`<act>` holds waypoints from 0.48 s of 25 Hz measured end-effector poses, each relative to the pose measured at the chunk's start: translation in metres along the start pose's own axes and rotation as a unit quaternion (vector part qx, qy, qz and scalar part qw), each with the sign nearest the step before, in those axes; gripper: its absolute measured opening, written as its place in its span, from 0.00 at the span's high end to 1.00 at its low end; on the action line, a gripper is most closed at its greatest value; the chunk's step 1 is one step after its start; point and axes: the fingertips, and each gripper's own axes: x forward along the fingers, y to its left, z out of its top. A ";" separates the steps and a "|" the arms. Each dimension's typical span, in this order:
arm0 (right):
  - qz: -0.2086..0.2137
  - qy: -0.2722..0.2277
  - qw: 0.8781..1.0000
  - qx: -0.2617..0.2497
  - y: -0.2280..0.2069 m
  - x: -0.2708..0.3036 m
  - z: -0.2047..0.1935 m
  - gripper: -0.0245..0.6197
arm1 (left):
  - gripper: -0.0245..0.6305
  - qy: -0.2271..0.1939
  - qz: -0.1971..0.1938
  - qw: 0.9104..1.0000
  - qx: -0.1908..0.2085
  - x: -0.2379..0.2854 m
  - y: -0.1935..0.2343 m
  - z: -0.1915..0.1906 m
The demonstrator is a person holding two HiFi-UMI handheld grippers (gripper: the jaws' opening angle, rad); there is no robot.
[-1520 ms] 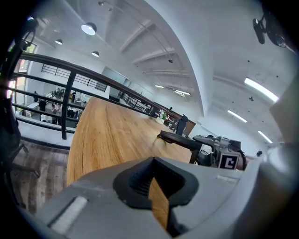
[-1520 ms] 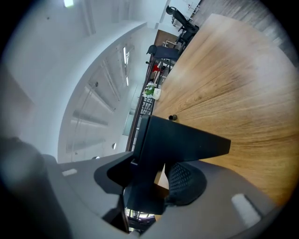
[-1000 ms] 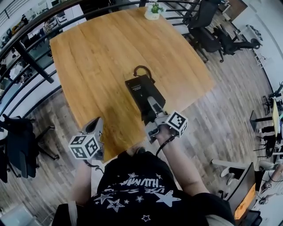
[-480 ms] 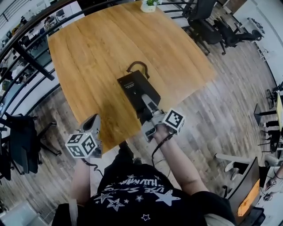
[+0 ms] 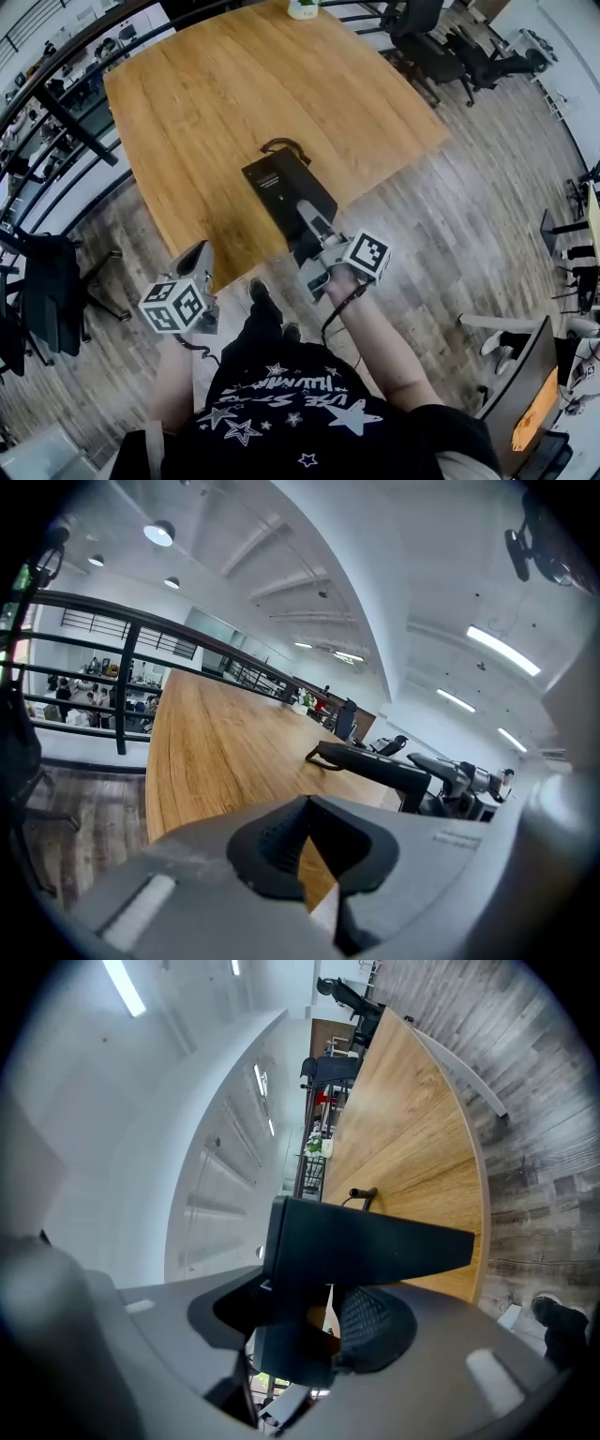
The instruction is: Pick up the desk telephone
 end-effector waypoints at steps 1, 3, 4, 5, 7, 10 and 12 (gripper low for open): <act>0.001 0.000 1.000 -0.001 0.001 -0.006 -0.001 0.63 | 0.96 -0.002 -0.001 1.000 0.001 -0.004 -0.004 -0.003; 0.005 -0.002 1.000 -0.003 0.004 -0.017 -0.005 0.63 | 0.96 -0.006 -0.002 1.000 0.000 -0.011 -0.009 -0.007; 0.008 -0.002 1.000 -0.004 0.005 -0.022 -0.006 0.63 | 0.96 -0.008 -0.002 1.000 0.000 -0.016 -0.012 -0.009; 0.011 -0.002 1.000 -0.005 0.007 -0.027 -0.008 0.63 | 0.96 -0.010 -0.002 1.000 -0.001 -0.020 -0.014 -0.011; 0.016 -0.002 1.000 -0.005 0.011 -0.038 -0.013 0.63 | 0.96 -0.015 -0.002 1.000 0.000 -0.029 -0.019 -0.015; 0.021 -0.003 1.000 -0.004 0.017 -0.058 -0.018 0.63 | 0.96 -0.023 0.000 1.000 0.005 -0.043 -0.030 -0.020; 0.025 -0.003 1.000 -0.005 0.021 -0.070 -0.020 0.63 | 0.96 -0.027 0.003 1.000 0.006 -0.053 -0.039 -0.024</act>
